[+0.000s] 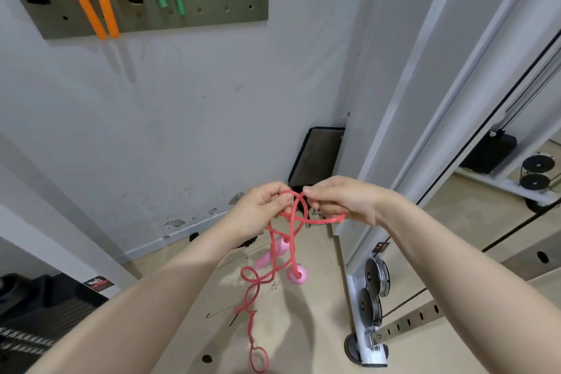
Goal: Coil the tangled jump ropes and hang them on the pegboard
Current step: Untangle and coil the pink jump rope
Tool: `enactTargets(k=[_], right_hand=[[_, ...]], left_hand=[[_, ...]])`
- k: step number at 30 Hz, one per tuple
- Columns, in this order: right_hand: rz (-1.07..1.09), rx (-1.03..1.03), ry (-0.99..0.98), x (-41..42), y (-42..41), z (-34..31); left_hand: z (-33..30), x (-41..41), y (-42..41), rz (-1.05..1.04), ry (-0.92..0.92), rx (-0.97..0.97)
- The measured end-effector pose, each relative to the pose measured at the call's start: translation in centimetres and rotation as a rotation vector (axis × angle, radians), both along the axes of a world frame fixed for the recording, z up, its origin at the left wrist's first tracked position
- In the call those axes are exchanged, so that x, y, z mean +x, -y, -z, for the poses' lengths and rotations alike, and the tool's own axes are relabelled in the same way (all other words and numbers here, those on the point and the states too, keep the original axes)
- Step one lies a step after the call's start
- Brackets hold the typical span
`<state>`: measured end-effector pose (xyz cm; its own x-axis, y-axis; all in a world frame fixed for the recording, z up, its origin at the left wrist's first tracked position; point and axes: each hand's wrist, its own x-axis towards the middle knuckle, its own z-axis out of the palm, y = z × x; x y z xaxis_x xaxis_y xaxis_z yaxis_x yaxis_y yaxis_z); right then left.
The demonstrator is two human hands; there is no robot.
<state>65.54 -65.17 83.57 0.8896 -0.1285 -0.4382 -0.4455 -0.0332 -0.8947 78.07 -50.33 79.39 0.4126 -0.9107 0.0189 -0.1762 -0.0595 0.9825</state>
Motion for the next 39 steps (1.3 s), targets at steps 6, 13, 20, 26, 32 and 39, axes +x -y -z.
enactTargets(k=[6, 13, 20, 26, 32, 39], right_hand=[[0.752, 0.526, 0.317, 2.1, 0.3, 0.1], [1.140, 0.951, 0.473, 4.5, -1.8, 0.0], [0.703, 0.401, 0.462, 5.7, -5.8, 0.5], [0.327, 0.015, 0.450, 4.7, -5.9, 0.5], [0.327, -0.442, 0.322, 4.3, -4.9, 1.0], [0.085, -0.623, 0.140, 2.9, -3.1, 2.4]], left_hand=[[1.1, 1.6, -1.7, -0.169, -0.123, -0.155], [1.3, 2.1, -2.1, -0.199, -0.314, -0.169], [1.2, 2.2, -1.5, -0.280, -0.100, 0.086], [-0.4, 0.7, -0.9, -0.170, -0.303, -0.101], [0.3, 0.8, -0.9, -0.315, -0.467, -0.063], [0.3, 1.2, -0.8, -0.296, -0.538, 0.026]])
